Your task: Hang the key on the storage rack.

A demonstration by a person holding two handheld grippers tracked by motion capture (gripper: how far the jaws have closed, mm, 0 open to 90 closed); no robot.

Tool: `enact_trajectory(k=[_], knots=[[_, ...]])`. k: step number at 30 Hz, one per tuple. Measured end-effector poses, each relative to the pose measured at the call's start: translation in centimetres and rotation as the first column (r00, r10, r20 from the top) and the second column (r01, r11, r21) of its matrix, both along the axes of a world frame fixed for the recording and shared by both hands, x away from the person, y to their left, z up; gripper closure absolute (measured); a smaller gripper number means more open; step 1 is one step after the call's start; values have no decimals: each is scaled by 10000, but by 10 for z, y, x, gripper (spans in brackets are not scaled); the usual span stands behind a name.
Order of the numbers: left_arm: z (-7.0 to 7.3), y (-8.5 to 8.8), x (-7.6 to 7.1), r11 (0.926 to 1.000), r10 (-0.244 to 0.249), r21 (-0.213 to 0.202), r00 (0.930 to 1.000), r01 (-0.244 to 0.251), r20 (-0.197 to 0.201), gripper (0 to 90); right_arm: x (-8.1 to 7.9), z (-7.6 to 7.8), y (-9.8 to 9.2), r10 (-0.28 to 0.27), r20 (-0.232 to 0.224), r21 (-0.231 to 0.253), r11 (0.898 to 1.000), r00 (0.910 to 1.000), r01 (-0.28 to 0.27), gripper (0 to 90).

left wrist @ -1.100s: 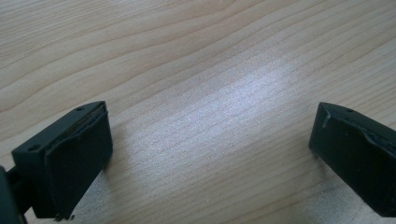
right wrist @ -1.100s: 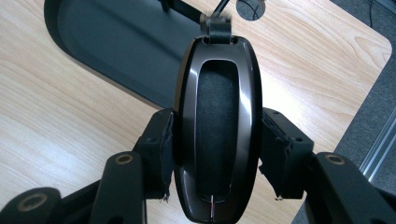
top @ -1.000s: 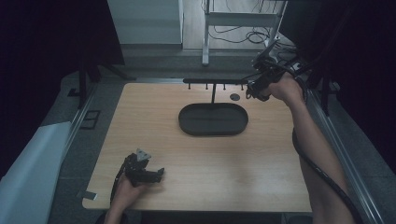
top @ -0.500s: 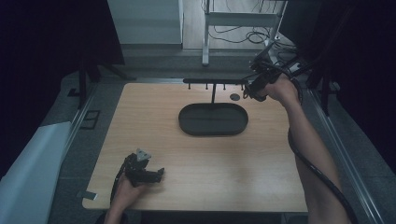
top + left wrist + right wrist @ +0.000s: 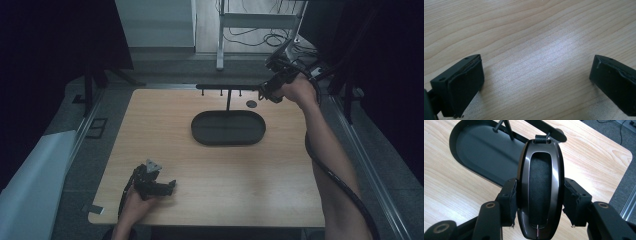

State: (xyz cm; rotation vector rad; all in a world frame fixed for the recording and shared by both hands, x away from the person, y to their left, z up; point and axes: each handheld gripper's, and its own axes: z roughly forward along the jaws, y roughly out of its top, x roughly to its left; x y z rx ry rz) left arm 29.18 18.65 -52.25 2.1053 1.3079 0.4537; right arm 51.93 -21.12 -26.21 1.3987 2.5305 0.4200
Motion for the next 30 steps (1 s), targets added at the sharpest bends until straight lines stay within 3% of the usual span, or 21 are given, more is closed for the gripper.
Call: enact_trajectory(k=[8,16,25,30], knots=[[0,0,0,10000,-9,5,10000,9,-5,0,7,-1,5,-209,189,-191,9996,9996,213,491],[0,0,0,10000,-13,-2,10000,13,-7,0,13,-10,-7,-644,216,-312,9974,9977,651,490],[0,0,0,10000,-14,12,10000,14,20,0,18,-44,-30,-1089,-201,-208,9939,9939,1085,490],[0,0,0,10000,1,-5,10000,-1,31,0,20,-64,-33,-1260,-334,-530,9908,9915,1242,489]])
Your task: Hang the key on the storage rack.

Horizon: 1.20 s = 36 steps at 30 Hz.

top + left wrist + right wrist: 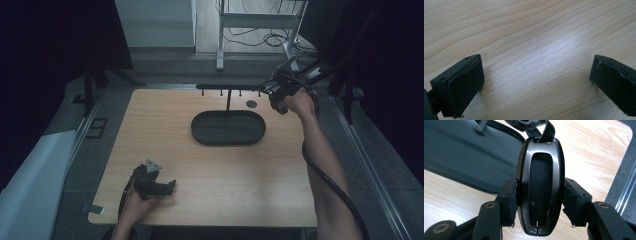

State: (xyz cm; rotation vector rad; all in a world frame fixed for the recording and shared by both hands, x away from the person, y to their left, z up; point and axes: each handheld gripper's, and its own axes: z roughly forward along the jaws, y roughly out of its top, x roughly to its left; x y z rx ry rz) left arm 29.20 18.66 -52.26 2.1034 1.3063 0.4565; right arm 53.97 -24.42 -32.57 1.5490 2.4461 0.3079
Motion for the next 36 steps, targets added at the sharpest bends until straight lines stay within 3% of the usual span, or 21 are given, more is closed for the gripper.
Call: enact_trajectory(k=[3,21,32,36], knots=[[0,0,0,10000,5,4,10000,-5,9,0,1,-11,-3,-54,-54,277,9996,10000,55,490],[0,0,0,10000,30,-15,10000,-30,-16,0,-3,-69,26,334,112,383,9987,9994,-338,486],[0,0,0,10000,30,-13,10000,-30,-16,0,-6,-80,42,429,815,627,9969,9958,-480,477],[0,0,0,10000,32,-12,10000,-32,-20,0,-7,-81,42,702,827,640,9951,9941,-756,450]])
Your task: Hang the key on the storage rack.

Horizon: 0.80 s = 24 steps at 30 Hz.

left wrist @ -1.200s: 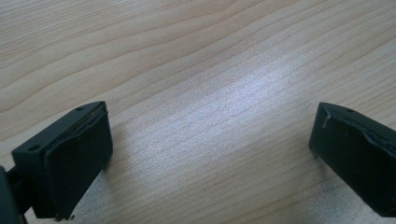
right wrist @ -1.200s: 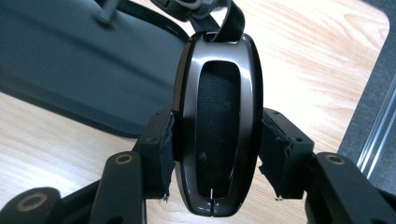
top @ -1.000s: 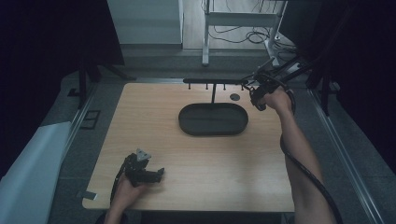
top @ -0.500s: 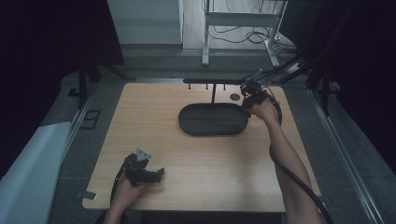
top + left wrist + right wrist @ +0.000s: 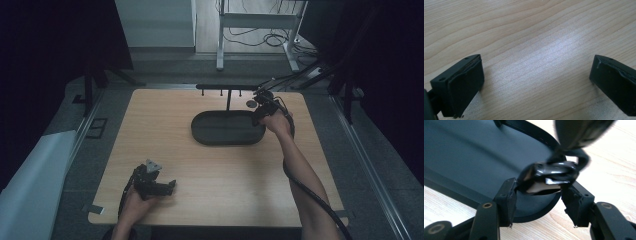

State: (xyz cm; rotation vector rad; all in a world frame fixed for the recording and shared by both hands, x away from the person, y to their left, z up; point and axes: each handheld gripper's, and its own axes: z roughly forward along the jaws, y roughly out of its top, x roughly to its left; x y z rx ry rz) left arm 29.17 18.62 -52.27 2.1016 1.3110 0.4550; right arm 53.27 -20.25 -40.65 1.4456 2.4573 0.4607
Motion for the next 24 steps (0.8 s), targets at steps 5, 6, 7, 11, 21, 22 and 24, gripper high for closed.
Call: enact_trajectory(k=[5,6,7,11,21,22,24], knots=[[0,0,0,10000,-2,-2,10000,2,2,0,-4,4,2,495,27,62,9988,9988,-495,390],[0,0,0,10000,-7,15,10000,7,-3,0,-6,5,4,613,59,20,9981,9981,-613,375],[0,0,0,10000,-2,13,10000,2,-2,0,-7,7,5,687,104,-23,9976,9976,-687,361],[0,0,0,10000,-4,8,10000,4,1,0,-11,13,9,910,214,-56,9958,9956,-909,315],[0,0,0,10000,-26,26,10000,26,15,0,-25,26,8,1166,529,-16,9932,9918,-1167,136],[0,0,0,10000,-27,25,10000,27,15,0,-27,26,8,1180,620,-128,9930,9911,-1175,136],[0,0,0,10000,-27,17,10000,27,13,0,-31,27,6,1345,615,-110,9909,9890,-1341,130]])
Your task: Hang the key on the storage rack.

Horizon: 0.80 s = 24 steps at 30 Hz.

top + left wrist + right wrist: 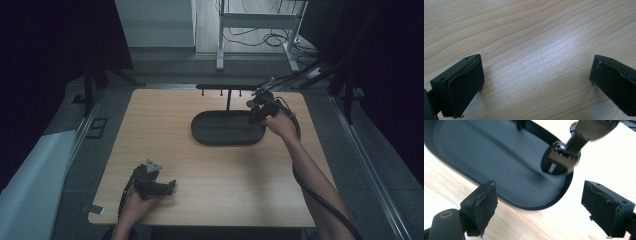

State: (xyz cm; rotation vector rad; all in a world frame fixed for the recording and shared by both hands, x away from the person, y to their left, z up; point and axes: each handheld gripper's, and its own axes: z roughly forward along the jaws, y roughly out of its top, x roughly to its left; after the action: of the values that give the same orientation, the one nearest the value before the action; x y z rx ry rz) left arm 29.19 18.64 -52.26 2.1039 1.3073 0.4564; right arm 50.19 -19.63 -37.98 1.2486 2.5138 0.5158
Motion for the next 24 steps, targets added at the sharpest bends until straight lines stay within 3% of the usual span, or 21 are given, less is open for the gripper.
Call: enact_trajectory(k=[5,9,18,24], knots=[[0,0,0,10000,0,-3,10000,0,-3,0,-9,-1,-4,208,-30,166,9996,9998,-207,97],[0,0,0,10000,-11,11,10000,11,-13,0,-21,-3,-9,336,5,272,9991,9994,-337,3],[0,0,0,10000,23,-9,10000,-23,-3,0,-39,-1,-21,683,103,775,9946,9976,-689,0],[0,0,0,10000,21,-1,10000,-21,-18,0,-56,0,-33,933,170,624,9936,9955,-942,0]])
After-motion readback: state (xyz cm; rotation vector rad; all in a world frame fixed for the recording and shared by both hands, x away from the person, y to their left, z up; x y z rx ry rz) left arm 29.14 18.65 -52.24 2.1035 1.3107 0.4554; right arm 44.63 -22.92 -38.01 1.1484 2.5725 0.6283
